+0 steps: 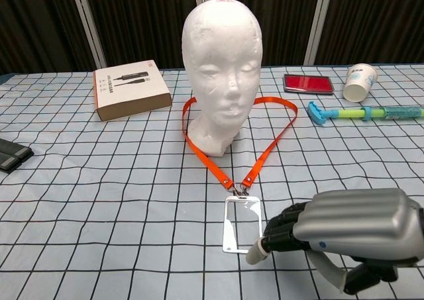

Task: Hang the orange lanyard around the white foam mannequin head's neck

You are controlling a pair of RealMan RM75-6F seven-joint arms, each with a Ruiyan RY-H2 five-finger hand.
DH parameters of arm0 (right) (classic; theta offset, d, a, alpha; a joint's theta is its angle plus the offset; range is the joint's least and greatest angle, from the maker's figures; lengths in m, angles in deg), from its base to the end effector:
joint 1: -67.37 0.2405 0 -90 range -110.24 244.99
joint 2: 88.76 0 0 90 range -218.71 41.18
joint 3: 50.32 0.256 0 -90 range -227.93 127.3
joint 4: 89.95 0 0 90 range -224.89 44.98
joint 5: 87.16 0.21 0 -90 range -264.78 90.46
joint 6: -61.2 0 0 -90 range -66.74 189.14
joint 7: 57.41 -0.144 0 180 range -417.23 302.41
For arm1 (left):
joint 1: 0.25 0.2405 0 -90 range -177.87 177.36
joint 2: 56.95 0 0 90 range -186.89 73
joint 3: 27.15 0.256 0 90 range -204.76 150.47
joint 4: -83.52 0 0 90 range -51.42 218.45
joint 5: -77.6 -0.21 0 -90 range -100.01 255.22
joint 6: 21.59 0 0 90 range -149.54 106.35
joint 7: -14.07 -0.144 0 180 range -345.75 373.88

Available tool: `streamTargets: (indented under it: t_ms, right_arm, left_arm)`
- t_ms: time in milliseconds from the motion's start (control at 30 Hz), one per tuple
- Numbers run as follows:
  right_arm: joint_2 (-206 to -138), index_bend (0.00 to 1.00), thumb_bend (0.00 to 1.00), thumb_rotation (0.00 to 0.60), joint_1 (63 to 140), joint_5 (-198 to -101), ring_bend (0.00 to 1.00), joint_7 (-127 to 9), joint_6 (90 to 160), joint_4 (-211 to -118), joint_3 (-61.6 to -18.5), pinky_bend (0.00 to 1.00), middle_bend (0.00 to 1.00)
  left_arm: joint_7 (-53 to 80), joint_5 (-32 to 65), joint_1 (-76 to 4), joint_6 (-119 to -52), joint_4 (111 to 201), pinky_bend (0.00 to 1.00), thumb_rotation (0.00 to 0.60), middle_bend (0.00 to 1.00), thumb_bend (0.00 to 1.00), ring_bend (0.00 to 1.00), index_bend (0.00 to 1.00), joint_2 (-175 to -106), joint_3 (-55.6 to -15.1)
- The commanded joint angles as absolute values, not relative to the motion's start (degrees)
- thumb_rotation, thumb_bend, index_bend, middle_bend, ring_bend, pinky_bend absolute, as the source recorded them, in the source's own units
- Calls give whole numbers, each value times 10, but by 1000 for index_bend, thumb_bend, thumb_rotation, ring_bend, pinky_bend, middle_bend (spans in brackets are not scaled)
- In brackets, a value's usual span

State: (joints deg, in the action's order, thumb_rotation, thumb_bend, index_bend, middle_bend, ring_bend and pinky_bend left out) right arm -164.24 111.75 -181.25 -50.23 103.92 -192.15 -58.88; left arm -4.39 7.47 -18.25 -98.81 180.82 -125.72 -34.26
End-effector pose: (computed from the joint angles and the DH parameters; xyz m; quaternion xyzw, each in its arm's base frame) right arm -0.1479 -0.2155 -0.0219 0.9097 -0.2923 0.2598 0.1398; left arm -0.2702 0.2576 0.1270 -0.6138 -0.3700 -0.3446 0.6063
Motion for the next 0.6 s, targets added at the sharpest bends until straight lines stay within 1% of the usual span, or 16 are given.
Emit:
streamTargets:
  t_ms: [33,200,300,400,467,500,533,567,600]
  right_arm:
    - [-1612,182,998,600,1109,-1856,121,-500,1087,-1934,-596,151,187]
    - [-1555,182,993,600,1076,-1911,121,-481,1192,-1919,-599,152,187]
    - [-1522,182,945,600,1038,-1931,121,-475,1279,-1886,-597,151,187]
    - [-1510,182,865,600,1002,-1940,120,-490,1358,-1834,-591,148,184]
    - [-1508,181,754,600,984,-1939,114,-498,1396,-1803,-585,129,176]
    - [-1507,175,641,600,977,-1934,106,-501,1409,-1793,-582,102,165]
    - [-1507,164,492,600,961,-1921,89,-509,1434,-1774,-576,65,148]
    - [-1513,150,380,600,946,-1910,71,-521,1457,-1753,-570,41,131]
    - [-1521,121,224,600,930,-1896,41,-534,1475,-1734,-564,15,97]
  left_arm:
    - [-43,74,-182,-988,1808,0,600,0,0,0,0,-1257,-343]
    - [-38,69,-179,-990,1807,0,600,0,0,0,0,-1255,-342]
    - [-33,59,-174,-995,1807,0,600,0,0,0,0,-1253,-337]
    - [-28,45,-168,-1003,1807,0,600,0,0,0,0,-1251,-331]
    - [-23,40,-163,-1009,1810,0,600,0,0,0,0,-1251,-328]
    - [-21,39,-161,-1010,1812,0,600,0,0,0,0,-1251,-327]
    - [-18,35,-158,-1014,1815,0,600,0,0,0,0,-1250,-324]
    - [-17,29,-153,-1020,1817,0,600,0,0,0,0,-1249,-320]
    - [-16,22,-149,-1025,1818,0,600,0,0,0,0,-1248,-317]
